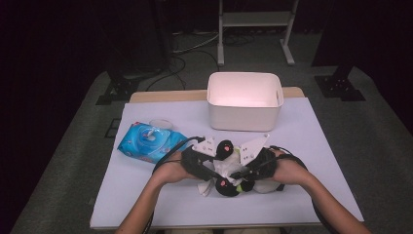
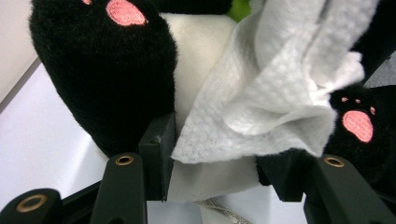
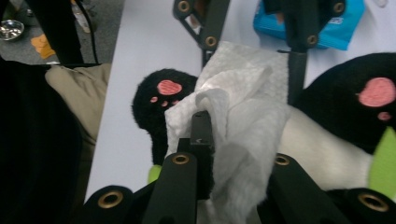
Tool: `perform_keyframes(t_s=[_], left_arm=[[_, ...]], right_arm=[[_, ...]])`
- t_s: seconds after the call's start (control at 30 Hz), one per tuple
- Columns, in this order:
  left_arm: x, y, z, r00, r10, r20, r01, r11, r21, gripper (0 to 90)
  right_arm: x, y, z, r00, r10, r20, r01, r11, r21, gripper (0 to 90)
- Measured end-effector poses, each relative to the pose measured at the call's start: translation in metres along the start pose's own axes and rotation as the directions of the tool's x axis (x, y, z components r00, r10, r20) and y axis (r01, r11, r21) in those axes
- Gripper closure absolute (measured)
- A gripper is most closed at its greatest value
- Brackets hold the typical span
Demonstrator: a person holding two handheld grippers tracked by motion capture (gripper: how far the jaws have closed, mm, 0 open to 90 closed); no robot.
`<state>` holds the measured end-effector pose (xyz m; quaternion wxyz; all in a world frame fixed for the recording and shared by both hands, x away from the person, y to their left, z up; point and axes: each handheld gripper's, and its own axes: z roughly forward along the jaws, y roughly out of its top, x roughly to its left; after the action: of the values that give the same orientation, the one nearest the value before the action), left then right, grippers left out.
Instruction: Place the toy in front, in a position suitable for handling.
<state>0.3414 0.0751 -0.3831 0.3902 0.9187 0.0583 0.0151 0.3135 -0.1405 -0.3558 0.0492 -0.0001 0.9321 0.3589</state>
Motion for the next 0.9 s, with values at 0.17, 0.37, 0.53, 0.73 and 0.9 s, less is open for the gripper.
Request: perform_keyframes(t_s=[0.17,0.37,0.53,0.73,0.9], left_arm=[[0.0,0.0,0.0,1.0,-0.005,-0.005,0.005,1.0,0.002,49.4],[-0.001,0.001,0.0,1.0,-0.002,-0.006,0.002,1.0,0.002,49.4],[-0.005,0.004,0.0,0.9999,0.015,-0.005,-0.015,0.9997,0.018,49.5],[-0.004,0.004,0.0,1.0,0.007,-0.006,-0.006,0.9997,0.024,49.5],[-0.003,0.004,0.0,1.0,-0.001,0.001,0.0,0.9997,0.025,49.8]], right_arm=[[-0.007,0.002,0.0,0.9999,0.001,0.012,-0.001,1.0,0.007,80.3],[-0.012,0.006,-0.006,0.9991,-0.003,0.043,0.003,1.0,-0.005,80.3],[-0.023,0.008,-0.015,0.9956,0.018,0.091,-0.018,1.0,-0.006,80.3],[-0.036,0.007,-0.012,0.995,0.043,0.09,-0.045,0.999,0.021,80.3],[-0.035,0.001,-0.007,0.9963,0.056,0.066,-0.058,0.998,0.031,80.7]])
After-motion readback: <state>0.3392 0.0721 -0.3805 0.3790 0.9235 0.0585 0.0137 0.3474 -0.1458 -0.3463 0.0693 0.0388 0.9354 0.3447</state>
